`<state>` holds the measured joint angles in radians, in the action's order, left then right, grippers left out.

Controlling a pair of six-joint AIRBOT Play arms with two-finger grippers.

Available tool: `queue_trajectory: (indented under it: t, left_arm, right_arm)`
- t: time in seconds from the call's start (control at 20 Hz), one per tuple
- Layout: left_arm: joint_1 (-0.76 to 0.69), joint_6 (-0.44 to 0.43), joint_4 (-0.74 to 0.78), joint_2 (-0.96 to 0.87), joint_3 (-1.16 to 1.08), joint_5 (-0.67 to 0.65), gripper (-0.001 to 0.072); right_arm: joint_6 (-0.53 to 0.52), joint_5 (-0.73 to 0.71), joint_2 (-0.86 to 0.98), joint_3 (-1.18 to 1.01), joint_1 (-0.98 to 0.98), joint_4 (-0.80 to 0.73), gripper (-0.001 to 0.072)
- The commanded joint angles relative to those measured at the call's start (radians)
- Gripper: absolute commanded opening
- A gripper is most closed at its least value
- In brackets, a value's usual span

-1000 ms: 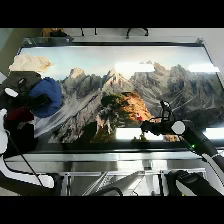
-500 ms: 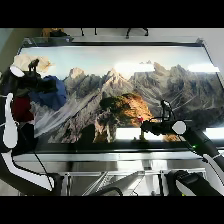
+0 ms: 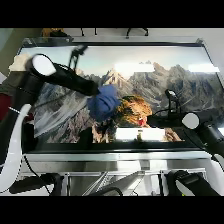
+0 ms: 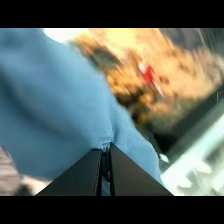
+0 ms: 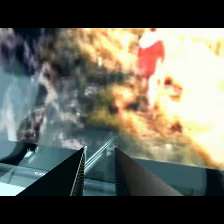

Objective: Fold the shirts.

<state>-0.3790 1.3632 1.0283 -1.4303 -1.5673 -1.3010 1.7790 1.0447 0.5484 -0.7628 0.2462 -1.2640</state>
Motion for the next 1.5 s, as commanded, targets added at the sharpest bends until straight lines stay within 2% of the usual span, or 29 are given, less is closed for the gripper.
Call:
queue_trajectory:
  t: [0.0,0.05,0.1,0.15,0.4,0.55,0.65,0.8,0.95,1.15,1.25,1.35,1.4,1.45]
  left_arm:
    - [-0.122,0.016,0.0,0.008,0.121,0.071,0.0029]
    - [-0.118,0.016,0.0,0.005,0.121,0.066,0.0359]
    - [-0.104,0.035,0.0,0.008,0.121,0.062,0.071]
    - [-0.079,0.053,0.0,0.011,0.121,0.055,0.0698]
    - [0.036,0.06,0.0,0.011,0.221,-0.034,0.0697]
    - [0.063,0.06,-0.004,0.011,0.393,0.045,0.0697]
    - [0.063,0.051,-0.004,0.011,0.503,0.088,0.0697]
    - [0.053,0.037,-0.001,0.011,0.648,0.182,0.0698]
    - [0.053,0.035,-0.034,0.011,0.748,0.333,0.0697]
    - [0.045,0.021,-0.096,0.011,0.776,0.454,0.0695]
    - [0.035,-0.024,-0.17,0.011,0.775,0.527,0.0455]
    - [0.028,-0.039,-0.196,0.011,0.775,0.576,0.0149]
    - [0.027,-0.039,-0.195,0.011,0.775,0.578,0.0014]
    - [0.027,-0.039,-0.196,0.011,0.775,0.576,0.0017]
  right_arm:
    - [-0.001,0.09,-0.013,-0.05,-0.073,-0.026,0.023]
    - [-0.014,0.097,-0.013,-0.053,-0.113,-0.022,0.0256]
    - [-0.039,0.097,-0.013,-0.053,-0.159,-0.013,0.0369]
    - [-0.066,0.097,-0.009,-0.055,-0.203,0.003,0.0397]
    - [-0.325,0.05,0.137,-0.056,-0.37,0.206,0.0392]
    - [-0.577,-0.045,0.305,-0.064,-0.38,0.454,0.0392]
    - [-0.752,-0.053,0.444,-0.079,-0.378,0.661,0.0393]
    - [-0.943,-0.071,0.639,-0.109,-0.337,0.864,0.0393]
    - [-1.032,-0.13,0.787,-0.171,-0.239,0.937,0.0393]
    - [-1.032,-0.158,0.891,-0.294,-0.128,0.936,0.0392]
    - [-1.032,-0.156,0.893,-0.333,-0.106,0.936,0.036]
    - [-1.031,-0.153,0.888,-0.36,-0.105,0.937,0.0347]
    - [-1.031,-0.146,0.884,-0.368,-0.105,0.937,0.0141]
    - [-1.032,-0.131,0.878,-0.375,-0.106,0.937,0.0022]
